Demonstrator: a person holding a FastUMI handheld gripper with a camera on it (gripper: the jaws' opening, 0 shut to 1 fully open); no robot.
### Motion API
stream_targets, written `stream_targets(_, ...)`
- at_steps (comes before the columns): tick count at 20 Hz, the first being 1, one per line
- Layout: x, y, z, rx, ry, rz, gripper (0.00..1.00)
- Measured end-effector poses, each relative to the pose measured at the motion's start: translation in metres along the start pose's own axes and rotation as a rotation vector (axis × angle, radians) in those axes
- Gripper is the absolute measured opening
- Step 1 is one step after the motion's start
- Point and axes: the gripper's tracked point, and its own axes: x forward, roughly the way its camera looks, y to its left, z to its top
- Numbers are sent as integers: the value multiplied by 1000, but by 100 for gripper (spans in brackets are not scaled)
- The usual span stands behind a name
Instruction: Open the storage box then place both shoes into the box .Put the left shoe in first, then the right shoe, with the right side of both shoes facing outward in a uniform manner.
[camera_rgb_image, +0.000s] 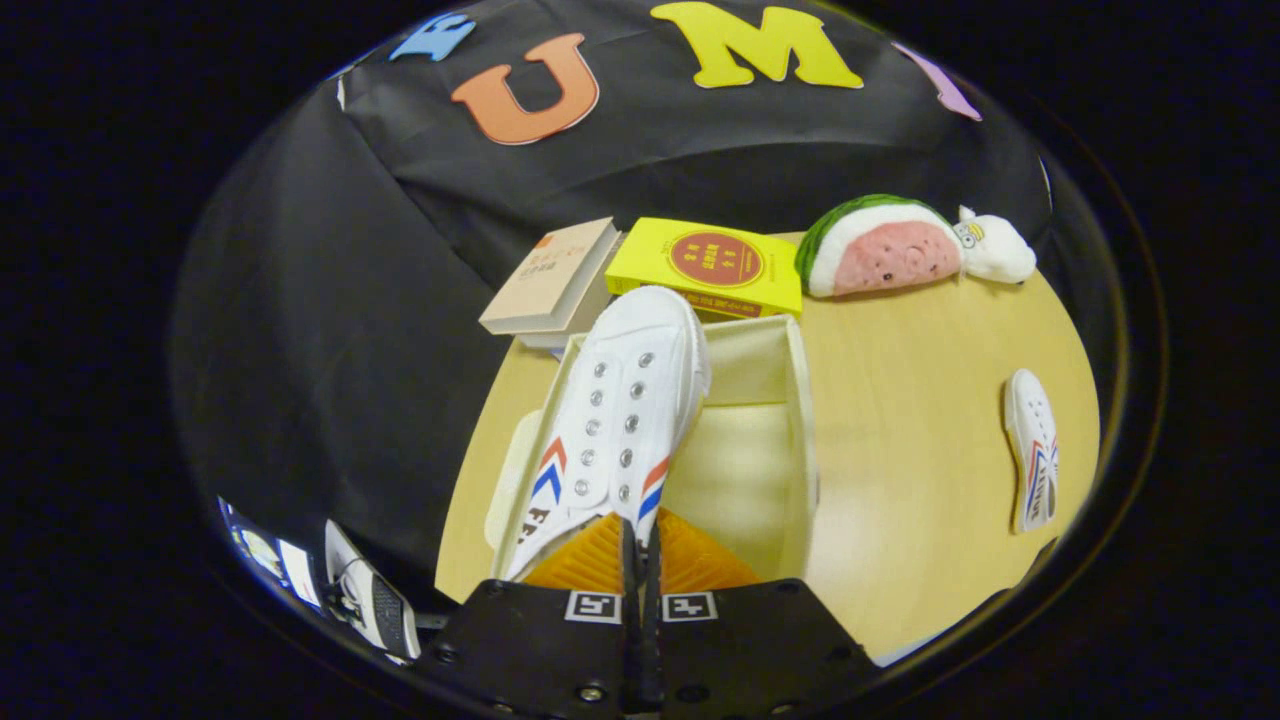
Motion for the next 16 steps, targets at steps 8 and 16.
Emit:
stream_targets(8,70,-3,-41,-39,111,-116,0)
stream_targets(16,92,-12,-58,-77,249,-152,0)
